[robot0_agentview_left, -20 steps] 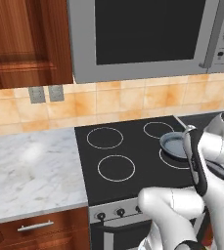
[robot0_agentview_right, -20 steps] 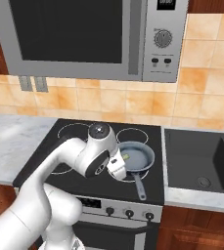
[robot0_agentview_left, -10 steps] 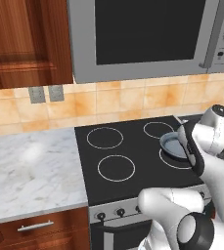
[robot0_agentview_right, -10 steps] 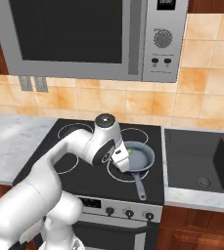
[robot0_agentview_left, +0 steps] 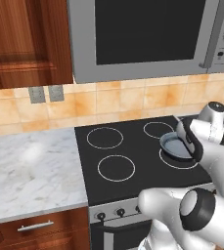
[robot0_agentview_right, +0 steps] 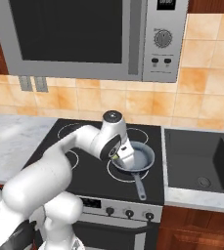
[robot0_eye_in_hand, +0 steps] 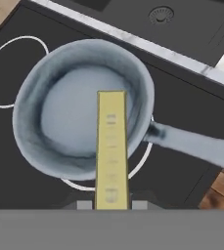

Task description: Pick up the butter stick and place it in the pan. Then turn on the burner for the pan.

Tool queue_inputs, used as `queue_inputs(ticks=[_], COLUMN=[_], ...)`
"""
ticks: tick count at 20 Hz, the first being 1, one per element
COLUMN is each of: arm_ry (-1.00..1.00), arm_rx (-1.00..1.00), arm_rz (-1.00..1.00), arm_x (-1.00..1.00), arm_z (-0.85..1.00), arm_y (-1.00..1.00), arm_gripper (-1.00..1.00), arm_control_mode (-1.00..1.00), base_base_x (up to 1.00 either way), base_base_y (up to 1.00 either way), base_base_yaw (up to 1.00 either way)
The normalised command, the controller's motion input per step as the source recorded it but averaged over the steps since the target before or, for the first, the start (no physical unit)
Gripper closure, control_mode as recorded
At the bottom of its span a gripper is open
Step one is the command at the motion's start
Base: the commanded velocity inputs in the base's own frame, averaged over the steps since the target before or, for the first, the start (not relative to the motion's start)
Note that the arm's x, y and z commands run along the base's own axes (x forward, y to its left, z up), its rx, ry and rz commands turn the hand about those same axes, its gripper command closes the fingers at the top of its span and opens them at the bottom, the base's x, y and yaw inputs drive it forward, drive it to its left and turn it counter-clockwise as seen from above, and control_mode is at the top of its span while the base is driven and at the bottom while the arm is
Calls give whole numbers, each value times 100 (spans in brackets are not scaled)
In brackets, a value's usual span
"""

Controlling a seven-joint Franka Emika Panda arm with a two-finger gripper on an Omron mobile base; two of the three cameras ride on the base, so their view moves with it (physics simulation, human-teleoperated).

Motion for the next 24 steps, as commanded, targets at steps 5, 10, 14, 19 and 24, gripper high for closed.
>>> queue_inputs(ticks=[5,10,14,19,24], arm_ry=[3,5,3,2,0], arm_rx=[0,0,0,0,0], arm_rz=[0,0,0,0,0], arm_x=[20,19,9,8,9], arm_z=[-17,-15,-19,-17,-17], arm_y=[-6,-4,-2,-2,0], arm_gripper=[100,100,100,100,100], arm_control_mode=[-100,-100,-100,-100,-100], base_base_x=[0,0,0,0,0], base_base_y=[0,0,0,0,0], base_base_yaw=[0,0,0,0,0])
